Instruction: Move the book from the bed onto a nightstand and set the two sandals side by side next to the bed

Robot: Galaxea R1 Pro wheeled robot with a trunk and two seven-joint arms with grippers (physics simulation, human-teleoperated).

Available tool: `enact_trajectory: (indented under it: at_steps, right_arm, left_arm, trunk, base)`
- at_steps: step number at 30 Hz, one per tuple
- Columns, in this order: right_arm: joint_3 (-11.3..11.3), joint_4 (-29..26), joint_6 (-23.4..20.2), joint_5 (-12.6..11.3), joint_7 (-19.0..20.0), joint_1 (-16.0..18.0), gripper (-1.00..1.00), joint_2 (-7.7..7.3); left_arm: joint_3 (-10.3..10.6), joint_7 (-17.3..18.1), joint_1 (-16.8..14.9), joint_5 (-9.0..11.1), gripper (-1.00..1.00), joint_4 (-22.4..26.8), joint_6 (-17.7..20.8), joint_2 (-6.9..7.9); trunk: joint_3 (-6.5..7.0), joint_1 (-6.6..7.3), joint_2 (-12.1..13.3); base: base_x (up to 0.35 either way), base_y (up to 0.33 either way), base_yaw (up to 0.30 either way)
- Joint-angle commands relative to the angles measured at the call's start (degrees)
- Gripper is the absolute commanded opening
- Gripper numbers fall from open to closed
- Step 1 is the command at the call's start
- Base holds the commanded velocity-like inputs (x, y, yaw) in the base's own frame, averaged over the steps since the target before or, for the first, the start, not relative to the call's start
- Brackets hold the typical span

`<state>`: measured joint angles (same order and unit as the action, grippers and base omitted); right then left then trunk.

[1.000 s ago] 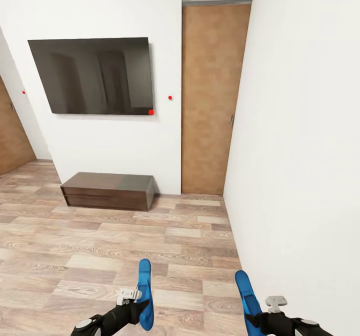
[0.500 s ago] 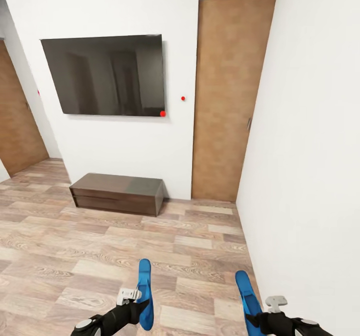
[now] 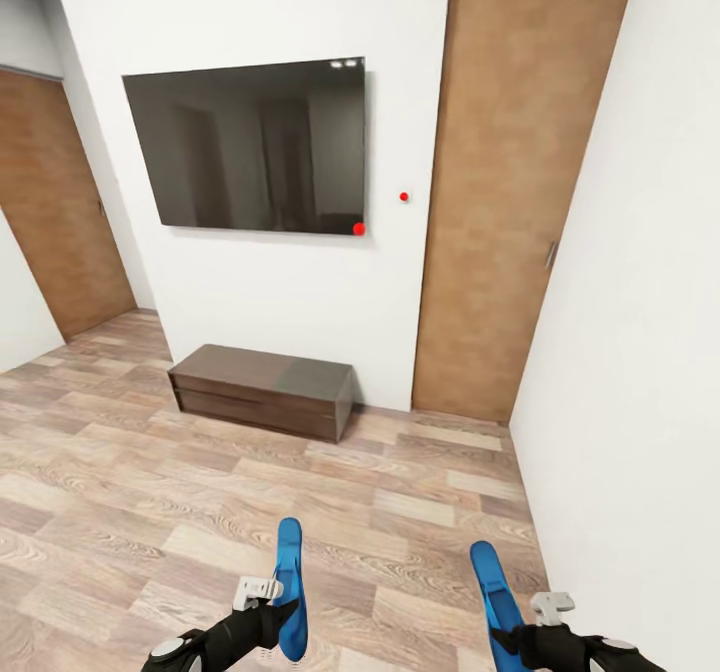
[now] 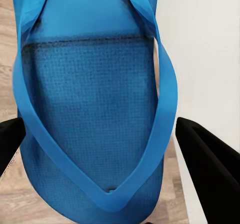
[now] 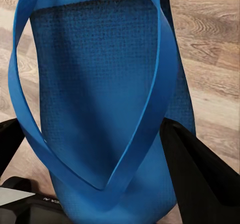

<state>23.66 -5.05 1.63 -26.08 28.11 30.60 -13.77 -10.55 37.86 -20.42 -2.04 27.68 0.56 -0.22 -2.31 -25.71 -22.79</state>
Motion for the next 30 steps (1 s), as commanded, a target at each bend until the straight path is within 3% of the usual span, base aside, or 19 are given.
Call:
enact_trajectory:
  at_steps: [1,6,25,30]
  right_arm:
    - [0.4,0.0,0.1,-0.6,0.1,0.0,-1.0,-0.02]
    - [0.4,0.0,0.1,-0.6,0.0,0.1,-1.0,-0.02]
    - [0.4,0.0,0.1,-0.6,0.1,0.1,-1.0,-0.02]
    - [0.4,0.0,0.1,-0.6,0.1,0.0,-1.0,-0.02]
  left_arm:
    - [-0.3,0.4,-0.1,-0.2,-1.0,0.0,0.1,-0.04]
    - [-0.3,0.4,-0.1,-0.2,-1.0,0.0,0.1,-0.04]
    - [-0.3,0.4,-0.1,-0.2,-1.0,0.0,0.1,-0.04]
    - [-0.3,0.4,-0.1,-0.2,-1.0,0.0,0.1,-0.06]
  trunk:
    - [-0.13,-0.07,-0.1]
    - [-0.13,-0.07,-0.1]
    - [-0.13,-0.07,-0.1]
    - [-0.13,-0.07,-0.1]
  base:
    - [0.329,0.0,0.022]
    - [0.329,0.0,0.135]
    - [0.329,0.0,0.278]
    - [0.329,0.0,0.103]
